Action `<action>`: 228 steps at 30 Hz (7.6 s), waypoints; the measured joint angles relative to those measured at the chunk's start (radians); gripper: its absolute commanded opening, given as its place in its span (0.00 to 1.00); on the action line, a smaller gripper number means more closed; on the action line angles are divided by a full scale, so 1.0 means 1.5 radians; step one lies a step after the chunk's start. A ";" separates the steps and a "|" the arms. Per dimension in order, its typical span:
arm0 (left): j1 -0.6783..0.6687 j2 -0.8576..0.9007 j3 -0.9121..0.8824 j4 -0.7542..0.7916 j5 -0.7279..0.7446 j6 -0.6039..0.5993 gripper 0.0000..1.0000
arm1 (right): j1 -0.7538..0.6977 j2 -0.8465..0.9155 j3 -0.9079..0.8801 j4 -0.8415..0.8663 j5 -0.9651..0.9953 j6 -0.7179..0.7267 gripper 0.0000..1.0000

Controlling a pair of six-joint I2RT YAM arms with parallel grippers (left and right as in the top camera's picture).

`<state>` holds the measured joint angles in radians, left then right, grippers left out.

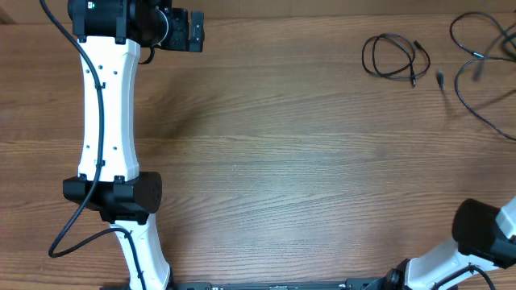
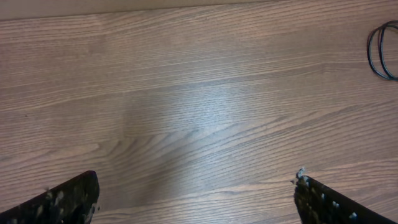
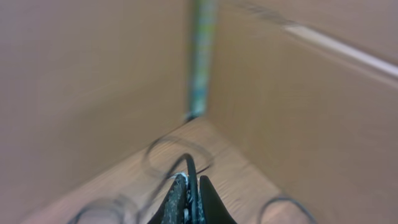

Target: Untangle cables

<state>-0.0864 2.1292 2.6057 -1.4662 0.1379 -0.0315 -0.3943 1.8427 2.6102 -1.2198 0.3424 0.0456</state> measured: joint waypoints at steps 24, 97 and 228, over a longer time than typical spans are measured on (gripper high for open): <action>0.000 0.000 0.000 -0.005 0.000 0.000 0.98 | -0.337 -0.010 -0.279 0.135 -0.261 0.163 0.16; 0.000 0.000 0.000 -0.055 0.000 0.000 1.00 | 0.115 0.298 -0.590 0.485 -0.128 0.950 0.04; 0.000 0.000 0.000 -0.051 0.000 0.001 1.00 | 0.178 0.252 -0.604 0.388 -0.523 -0.683 0.89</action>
<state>-0.0864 2.1292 2.6057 -1.5421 0.1383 -0.0307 -0.1272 2.2204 1.7042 -0.6376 -0.4419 -0.9794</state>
